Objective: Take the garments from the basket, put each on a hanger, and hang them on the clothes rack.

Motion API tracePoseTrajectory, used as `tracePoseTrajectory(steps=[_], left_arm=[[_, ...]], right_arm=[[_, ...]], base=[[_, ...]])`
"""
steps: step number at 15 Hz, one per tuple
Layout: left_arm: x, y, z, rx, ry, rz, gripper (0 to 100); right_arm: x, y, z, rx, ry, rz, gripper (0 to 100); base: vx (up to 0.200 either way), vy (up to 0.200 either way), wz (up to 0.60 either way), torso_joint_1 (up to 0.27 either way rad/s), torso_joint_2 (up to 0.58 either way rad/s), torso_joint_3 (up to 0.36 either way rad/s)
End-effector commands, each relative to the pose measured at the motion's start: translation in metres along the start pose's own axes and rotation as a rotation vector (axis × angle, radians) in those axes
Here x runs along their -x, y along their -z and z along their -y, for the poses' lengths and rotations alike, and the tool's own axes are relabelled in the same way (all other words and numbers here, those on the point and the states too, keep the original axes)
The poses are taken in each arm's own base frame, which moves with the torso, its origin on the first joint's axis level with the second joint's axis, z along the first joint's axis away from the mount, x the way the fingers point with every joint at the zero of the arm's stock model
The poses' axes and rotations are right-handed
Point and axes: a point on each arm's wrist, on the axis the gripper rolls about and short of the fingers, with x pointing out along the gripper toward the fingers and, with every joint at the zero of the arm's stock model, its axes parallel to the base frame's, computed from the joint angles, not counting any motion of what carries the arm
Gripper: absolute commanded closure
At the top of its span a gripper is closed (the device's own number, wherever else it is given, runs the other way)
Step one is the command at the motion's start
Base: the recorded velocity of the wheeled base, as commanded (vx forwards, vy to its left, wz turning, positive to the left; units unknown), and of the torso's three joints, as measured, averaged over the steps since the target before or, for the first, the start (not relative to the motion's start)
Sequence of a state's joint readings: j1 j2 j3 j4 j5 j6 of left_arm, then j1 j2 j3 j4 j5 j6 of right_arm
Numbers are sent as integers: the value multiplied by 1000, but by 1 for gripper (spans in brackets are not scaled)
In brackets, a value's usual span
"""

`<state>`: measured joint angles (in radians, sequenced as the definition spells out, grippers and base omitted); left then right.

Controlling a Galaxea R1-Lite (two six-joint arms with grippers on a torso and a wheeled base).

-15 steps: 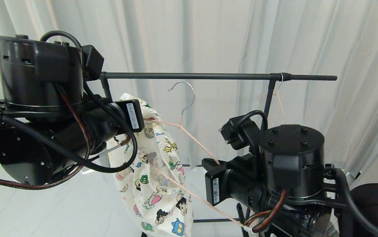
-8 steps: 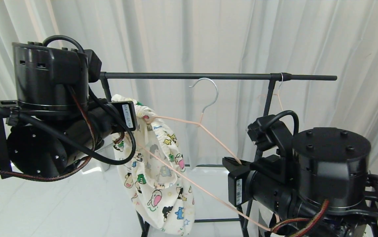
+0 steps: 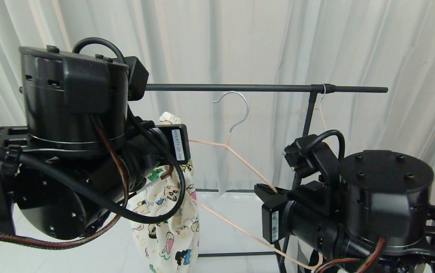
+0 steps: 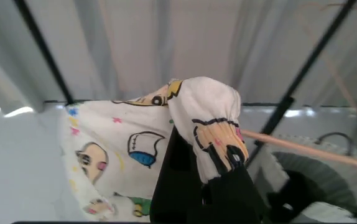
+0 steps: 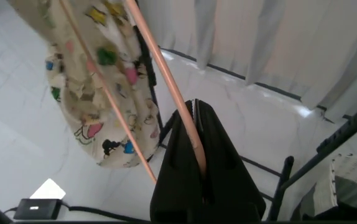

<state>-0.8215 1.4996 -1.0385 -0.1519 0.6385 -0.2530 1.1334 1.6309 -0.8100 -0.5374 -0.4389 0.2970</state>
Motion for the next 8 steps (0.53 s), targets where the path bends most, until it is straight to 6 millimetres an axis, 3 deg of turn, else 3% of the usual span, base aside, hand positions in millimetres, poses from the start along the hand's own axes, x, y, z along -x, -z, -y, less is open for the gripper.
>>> tracePoseTrajectory(steps=[1,3,8], left_arm=[[5,1,20,1,68,-3,100],[12,3,34,-9,124,-5,100],[14,3,39,-3,145,-6,100]], right_arm=[[-4,2,-9,5,-21,-7,100],[-12,1,-15,2,-29,-3,100],[-35,-3,-25,-10,-22,9,100]], base=[[0,0,0,0,0,0],[0,0,0,0,0,0],[0,0,0,0,0,0]])
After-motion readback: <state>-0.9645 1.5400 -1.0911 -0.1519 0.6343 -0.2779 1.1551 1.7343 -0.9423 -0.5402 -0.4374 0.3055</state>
